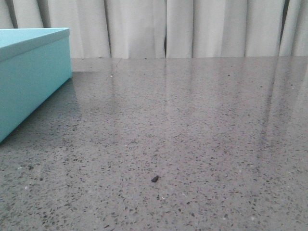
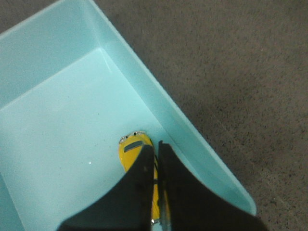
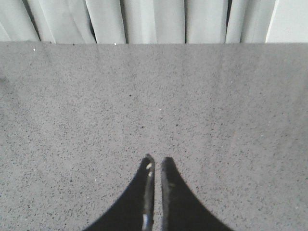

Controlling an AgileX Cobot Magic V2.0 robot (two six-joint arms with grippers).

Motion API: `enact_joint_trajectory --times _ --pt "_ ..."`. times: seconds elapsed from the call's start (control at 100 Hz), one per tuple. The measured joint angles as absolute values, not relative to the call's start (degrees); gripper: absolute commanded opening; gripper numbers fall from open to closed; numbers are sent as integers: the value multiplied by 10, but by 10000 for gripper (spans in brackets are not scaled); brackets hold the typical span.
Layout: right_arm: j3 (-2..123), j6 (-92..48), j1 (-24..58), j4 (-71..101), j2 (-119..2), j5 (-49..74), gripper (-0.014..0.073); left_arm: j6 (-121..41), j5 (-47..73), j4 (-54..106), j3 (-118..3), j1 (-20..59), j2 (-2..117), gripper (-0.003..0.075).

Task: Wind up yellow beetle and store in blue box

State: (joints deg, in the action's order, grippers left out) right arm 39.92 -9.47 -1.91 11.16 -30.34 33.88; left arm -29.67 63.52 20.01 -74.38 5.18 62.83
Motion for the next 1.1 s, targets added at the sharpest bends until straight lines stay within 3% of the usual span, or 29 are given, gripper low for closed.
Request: enact_joint_trajectory --times 0.27,0.68,1.1 --pt "326 -99 -19 111 -203 294 -49 -297 562 204 -641 52 481 -20" --pt "221 -124 -19 103 -65 255 -50 -272 448 221 -378 52 223 -20" --pt "60 -126 -19 79 -22 33 -50 -269 389 232 -202 52 -3 -20"
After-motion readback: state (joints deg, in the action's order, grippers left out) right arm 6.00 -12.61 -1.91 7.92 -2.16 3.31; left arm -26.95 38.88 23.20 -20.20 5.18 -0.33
